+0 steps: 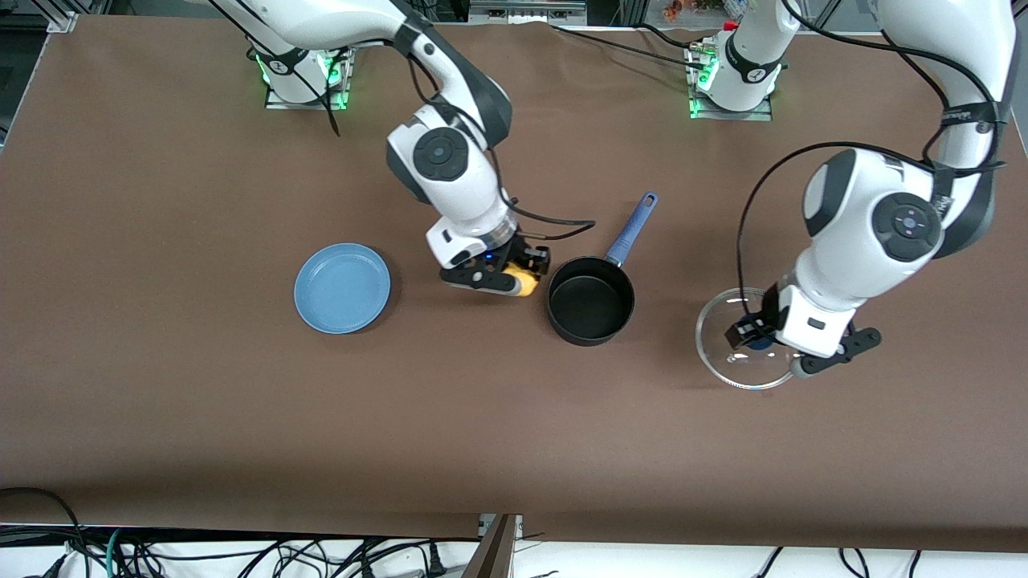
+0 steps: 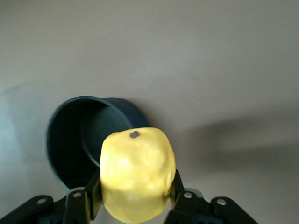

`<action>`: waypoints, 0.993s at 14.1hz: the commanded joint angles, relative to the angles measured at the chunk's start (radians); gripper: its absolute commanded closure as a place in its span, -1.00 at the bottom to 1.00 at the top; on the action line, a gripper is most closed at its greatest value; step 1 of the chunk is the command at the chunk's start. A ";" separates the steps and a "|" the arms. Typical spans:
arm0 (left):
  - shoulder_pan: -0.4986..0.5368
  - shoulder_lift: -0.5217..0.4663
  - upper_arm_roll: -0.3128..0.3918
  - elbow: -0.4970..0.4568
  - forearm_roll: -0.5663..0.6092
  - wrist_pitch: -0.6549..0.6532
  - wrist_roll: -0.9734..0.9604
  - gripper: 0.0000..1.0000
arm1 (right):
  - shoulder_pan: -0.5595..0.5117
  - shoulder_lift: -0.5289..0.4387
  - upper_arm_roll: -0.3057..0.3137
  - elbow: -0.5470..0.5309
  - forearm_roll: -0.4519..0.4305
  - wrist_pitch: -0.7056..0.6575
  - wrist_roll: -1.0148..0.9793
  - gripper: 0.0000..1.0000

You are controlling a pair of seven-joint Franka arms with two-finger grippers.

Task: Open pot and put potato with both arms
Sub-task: 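Lift the lid off the pot while the right gripper carries the potato over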

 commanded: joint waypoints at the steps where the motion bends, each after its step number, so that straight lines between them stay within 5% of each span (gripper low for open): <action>1: 0.057 -0.010 -0.009 -0.016 -0.023 -0.010 0.120 -0.04 | 0.020 0.065 0.018 0.043 0.061 0.140 0.039 0.52; 4: 0.085 -0.007 -0.007 -0.057 -0.023 0.011 0.196 -0.05 | 0.055 0.117 0.024 0.051 0.077 0.260 0.072 0.52; 9: 0.169 -0.007 -0.009 -0.257 -0.023 0.275 0.288 -0.05 | 0.077 0.229 0.028 0.192 0.079 0.308 0.098 0.52; 14: 0.197 -0.005 -0.009 -0.297 -0.023 0.281 0.322 -0.05 | 0.094 0.292 0.030 0.195 0.077 0.423 0.093 0.49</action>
